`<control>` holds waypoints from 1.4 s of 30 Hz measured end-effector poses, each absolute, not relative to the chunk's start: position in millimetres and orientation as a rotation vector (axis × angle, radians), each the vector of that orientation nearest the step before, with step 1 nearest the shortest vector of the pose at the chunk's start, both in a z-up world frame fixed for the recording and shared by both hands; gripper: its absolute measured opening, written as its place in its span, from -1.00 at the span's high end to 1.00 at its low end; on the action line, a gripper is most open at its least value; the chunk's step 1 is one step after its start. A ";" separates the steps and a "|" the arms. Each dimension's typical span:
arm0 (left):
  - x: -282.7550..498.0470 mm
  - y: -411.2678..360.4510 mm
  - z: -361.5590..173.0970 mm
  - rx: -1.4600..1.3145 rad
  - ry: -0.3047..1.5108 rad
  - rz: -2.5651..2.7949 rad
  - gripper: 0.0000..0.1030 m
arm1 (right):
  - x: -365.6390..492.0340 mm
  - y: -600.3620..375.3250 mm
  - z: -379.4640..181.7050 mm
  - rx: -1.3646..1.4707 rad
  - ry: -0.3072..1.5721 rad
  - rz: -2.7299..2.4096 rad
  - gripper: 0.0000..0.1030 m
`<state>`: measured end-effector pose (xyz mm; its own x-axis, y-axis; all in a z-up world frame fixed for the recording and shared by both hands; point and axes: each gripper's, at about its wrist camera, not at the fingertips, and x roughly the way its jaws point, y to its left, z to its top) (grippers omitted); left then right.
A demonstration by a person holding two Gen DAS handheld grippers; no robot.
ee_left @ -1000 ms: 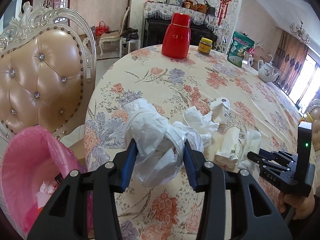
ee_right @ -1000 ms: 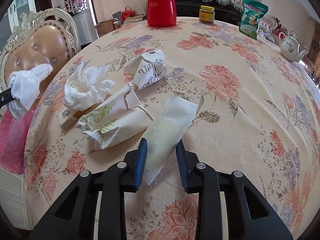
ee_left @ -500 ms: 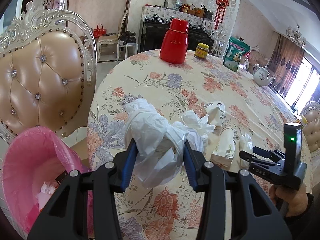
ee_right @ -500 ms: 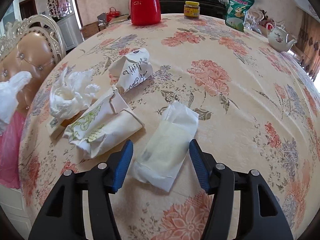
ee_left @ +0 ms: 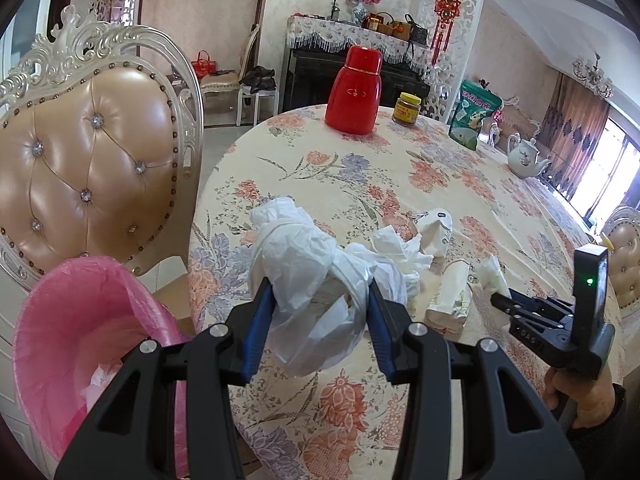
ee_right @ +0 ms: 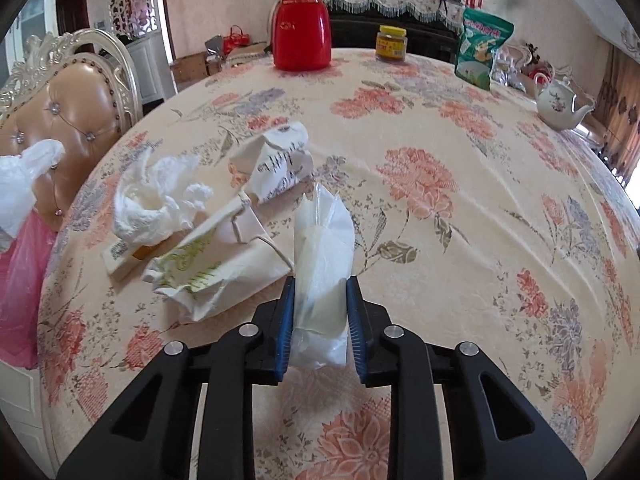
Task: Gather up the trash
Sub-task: 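Carry the bag and napkin over the pink wastebasket with both tools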
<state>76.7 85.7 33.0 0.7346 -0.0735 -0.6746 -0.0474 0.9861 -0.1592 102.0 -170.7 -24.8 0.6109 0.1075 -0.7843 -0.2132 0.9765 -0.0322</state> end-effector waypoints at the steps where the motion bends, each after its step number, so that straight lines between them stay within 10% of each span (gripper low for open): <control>1: 75.7 86.0 33.5 -0.170 0.745 -0.013 0.16 | 100.3 -170.6 -22.3 -0.126 0.888 0.188 0.55; 42: 11.7 184.2 65.2 -0.198 0.662 0.159 0.16 | 53.7 -54.9 64.1 -0.185 0.696 0.432 0.56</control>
<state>11.7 184.2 65.2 0.7779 0.0833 -0.6229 -0.2088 0.9691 -0.1312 53.7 -54.9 64.1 0.6839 0.3226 -0.6544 -0.4437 0.8959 -0.0220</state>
